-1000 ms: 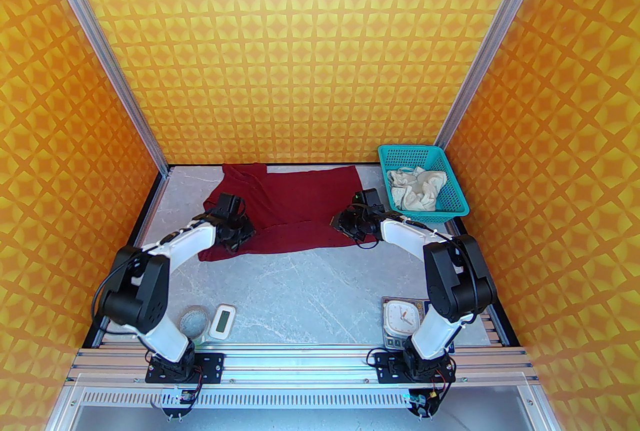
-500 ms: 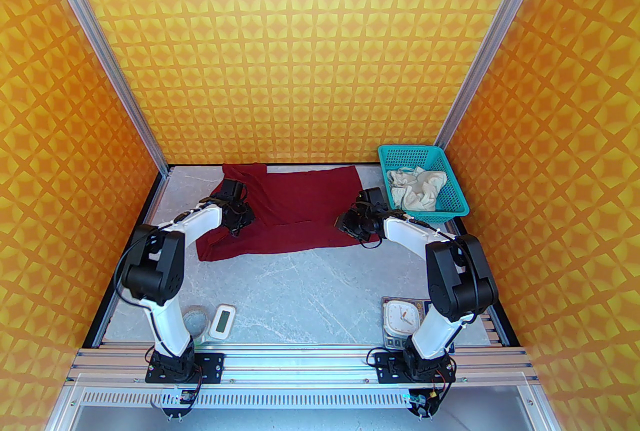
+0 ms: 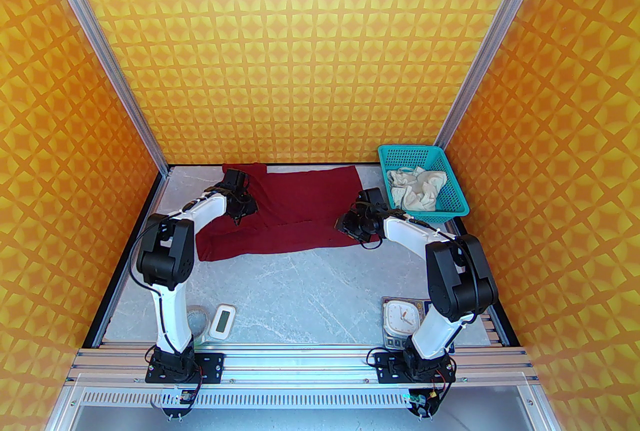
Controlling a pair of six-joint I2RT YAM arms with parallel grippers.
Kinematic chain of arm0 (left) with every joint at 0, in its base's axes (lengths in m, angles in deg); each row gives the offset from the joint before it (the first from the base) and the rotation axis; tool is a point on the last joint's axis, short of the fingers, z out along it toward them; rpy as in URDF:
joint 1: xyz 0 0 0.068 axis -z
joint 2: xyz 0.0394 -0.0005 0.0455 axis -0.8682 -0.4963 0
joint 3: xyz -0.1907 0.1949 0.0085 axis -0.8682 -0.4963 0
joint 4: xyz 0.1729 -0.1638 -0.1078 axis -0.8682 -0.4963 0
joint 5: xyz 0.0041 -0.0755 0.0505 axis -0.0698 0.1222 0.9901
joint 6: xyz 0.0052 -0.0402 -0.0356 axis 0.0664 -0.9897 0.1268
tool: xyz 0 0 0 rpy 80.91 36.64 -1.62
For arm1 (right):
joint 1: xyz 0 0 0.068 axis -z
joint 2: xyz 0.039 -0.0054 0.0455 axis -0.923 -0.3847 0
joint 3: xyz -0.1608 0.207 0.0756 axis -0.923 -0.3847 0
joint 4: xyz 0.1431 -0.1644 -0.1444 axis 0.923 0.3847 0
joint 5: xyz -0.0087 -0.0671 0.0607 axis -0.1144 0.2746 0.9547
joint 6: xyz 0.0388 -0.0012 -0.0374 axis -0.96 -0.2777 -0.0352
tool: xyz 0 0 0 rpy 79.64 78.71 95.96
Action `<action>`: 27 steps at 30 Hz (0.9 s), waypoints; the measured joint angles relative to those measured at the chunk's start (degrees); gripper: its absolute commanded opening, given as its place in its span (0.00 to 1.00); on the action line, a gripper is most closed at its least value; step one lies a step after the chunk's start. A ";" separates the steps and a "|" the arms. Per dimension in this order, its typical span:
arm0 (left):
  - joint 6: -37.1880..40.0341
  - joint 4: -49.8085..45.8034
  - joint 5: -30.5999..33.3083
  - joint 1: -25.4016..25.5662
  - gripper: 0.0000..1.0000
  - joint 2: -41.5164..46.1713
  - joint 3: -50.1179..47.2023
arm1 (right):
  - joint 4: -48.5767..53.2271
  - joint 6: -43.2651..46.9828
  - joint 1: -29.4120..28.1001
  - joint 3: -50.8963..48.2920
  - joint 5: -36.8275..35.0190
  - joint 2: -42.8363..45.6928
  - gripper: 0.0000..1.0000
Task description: Fold and stack the mixed laundry pile
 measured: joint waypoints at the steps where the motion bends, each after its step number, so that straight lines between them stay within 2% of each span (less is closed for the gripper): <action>1: 0.52 -0.02 0.00 -0.26 0.31 -0.33 0.24 | 0.42 0.22 0.00 0.00 -0.13 0.17 0.43; 5: 2.47 -0.55 0.15 -1.60 0.46 0.07 0.44 | 2.67 1.99 0.35 0.11 -1.73 1.29 0.44; 8: 2.97 -1.40 0.39 -2.19 0.47 4.00 -1.77 | 5.11 4.37 0.92 0.35 -4.74 2.43 0.45; 10: 3.34 -2.34 0.44 -2.32 0.49 10.34 -5.73 | 6.80 5.92 1.55 0.37 -6.69 3.26 0.47; 15: 3.15 -4.61 0.57 -2.86 0.61 28.13 -18.16 | 8.83 8.48 5.33 -1.77 -8.31 6.71 0.53; 18: 2.01 -5.20 0.57 -5.66 0.69 34.42 -27.23 | 8.85 8.37 7.87 -4.00 -8.07 8.15 0.59; 21: 0.55 -6.21 0.74 -9.94 0.79 36.81 -35.04 | 7.43 6.43 8.79 -6.16 -7.45 8.22 0.62; 27: -1.46 -5.73 0.74 -13.79 0.80 36.83 -41.00 | 1.99 1.88 8.79 -7.21 -6.95 5.51 0.63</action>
